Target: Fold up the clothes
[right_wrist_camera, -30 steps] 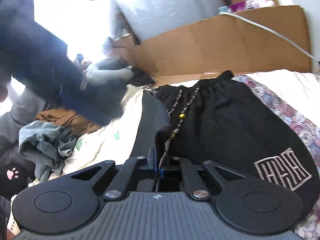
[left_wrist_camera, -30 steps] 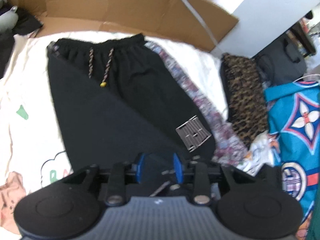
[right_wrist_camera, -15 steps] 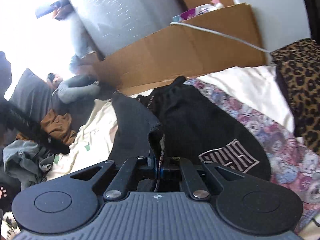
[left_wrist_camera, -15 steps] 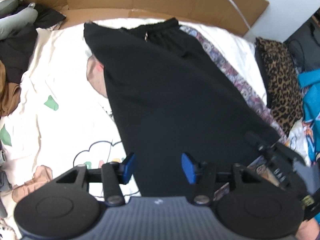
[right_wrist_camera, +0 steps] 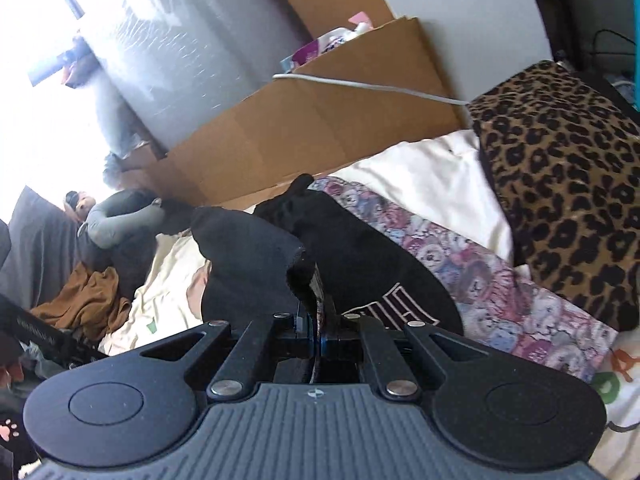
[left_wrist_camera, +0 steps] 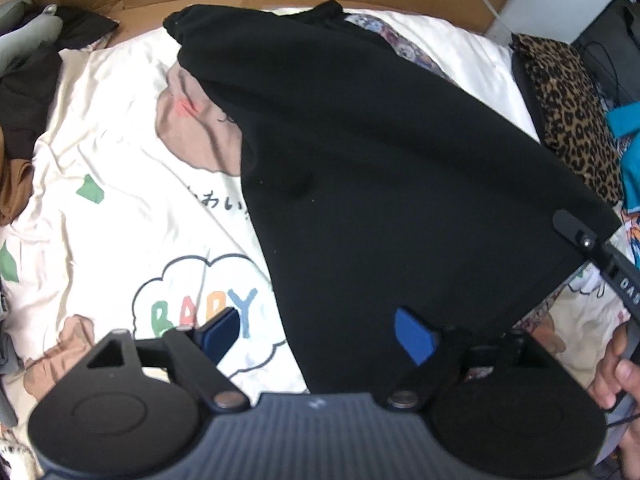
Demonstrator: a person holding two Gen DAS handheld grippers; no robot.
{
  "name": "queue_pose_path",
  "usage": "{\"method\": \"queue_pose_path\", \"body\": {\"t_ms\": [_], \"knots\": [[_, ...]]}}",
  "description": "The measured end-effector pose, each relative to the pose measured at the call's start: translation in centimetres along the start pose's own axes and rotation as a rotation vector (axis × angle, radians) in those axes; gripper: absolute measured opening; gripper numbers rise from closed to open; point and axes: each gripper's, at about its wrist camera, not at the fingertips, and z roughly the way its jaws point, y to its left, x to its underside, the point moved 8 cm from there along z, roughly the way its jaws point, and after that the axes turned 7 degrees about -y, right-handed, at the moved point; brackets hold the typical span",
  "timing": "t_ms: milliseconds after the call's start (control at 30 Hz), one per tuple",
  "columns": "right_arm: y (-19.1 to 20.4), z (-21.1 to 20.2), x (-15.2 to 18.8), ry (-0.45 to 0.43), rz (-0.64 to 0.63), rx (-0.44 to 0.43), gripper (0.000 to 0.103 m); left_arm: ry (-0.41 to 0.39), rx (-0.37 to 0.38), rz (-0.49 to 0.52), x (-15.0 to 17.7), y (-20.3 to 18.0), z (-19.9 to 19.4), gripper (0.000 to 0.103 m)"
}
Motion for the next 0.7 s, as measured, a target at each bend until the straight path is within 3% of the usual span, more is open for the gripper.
{"method": "queue_pose_path", "body": {"t_ms": [267, 500, 700], "knots": [[-2.5, -1.2, -0.2, -0.017, 0.024, 0.037, 0.001, -0.019, -0.003, -0.263, 3.2, 1.1, 2.6, 0.089], [-6.3, -2.1, 0.1, -0.040, 0.085, 0.091, 0.001, -0.054, -0.020, -0.332, 6.1, 1.8, 4.5, 0.089], [-9.6, -2.5, 0.8, -0.044, 0.173, 0.154, 0.001, -0.018, 0.082, -0.447, 9.7, 0.5, 6.2, 0.089]]}}
